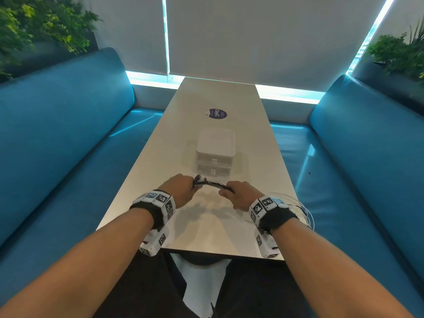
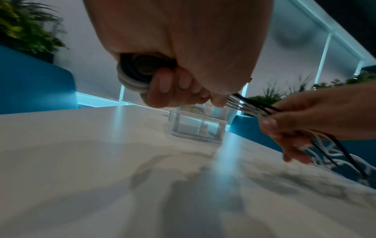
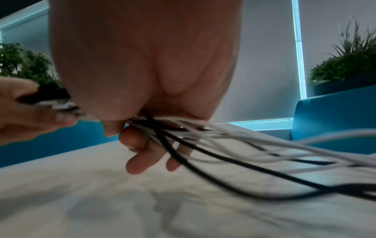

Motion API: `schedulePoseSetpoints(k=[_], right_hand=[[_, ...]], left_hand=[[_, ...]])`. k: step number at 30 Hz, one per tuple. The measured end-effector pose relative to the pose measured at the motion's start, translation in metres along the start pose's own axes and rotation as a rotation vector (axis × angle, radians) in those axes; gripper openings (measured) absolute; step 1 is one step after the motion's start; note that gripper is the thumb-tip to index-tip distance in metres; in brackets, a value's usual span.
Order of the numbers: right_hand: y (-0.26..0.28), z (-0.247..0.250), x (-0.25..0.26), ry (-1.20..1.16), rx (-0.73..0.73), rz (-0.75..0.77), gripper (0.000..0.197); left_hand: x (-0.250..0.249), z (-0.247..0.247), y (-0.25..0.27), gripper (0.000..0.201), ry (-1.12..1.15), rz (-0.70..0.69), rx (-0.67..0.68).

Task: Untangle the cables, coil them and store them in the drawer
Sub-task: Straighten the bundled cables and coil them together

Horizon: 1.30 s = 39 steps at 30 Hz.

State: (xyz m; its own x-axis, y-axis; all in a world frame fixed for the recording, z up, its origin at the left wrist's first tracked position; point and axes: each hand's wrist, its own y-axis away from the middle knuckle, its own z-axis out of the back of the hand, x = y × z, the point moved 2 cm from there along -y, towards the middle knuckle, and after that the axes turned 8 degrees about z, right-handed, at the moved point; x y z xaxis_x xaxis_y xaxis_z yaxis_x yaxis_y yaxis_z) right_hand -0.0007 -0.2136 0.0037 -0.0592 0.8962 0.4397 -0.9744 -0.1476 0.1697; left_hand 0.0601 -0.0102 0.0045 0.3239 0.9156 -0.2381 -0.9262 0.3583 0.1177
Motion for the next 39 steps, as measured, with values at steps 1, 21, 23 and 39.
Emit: schedulePoseSetpoints(k=[1, 21, 23, 39], right_hand=[[0.002, -0.001, -0.002, 0.01, -0.002, -0.006, 0.033], [0.005, -0.028, 0.051, -0.024, -0.207, 0.138, 0.025], [0.001, -0.029, 0.06, -0.03, -0.19, 0.165, 0.023], [-0.003, -0.038, 0.062, 0.2, 0.009, 0.174, 0.026]], left_hand=[[0.005, 0.005, -0.004, 0.044, 0.03, 0.027, -0.02], [-0.028, -0.013, 0.003, 0.053, 1.3, 0.5, 0.063], [-0.028, -0.013, 0.005, 0.06, 1.346, 0.532, 0.029], [-0.027, -0.016, 0.001, 0.037, 1.081, 0.443, 0.169]])
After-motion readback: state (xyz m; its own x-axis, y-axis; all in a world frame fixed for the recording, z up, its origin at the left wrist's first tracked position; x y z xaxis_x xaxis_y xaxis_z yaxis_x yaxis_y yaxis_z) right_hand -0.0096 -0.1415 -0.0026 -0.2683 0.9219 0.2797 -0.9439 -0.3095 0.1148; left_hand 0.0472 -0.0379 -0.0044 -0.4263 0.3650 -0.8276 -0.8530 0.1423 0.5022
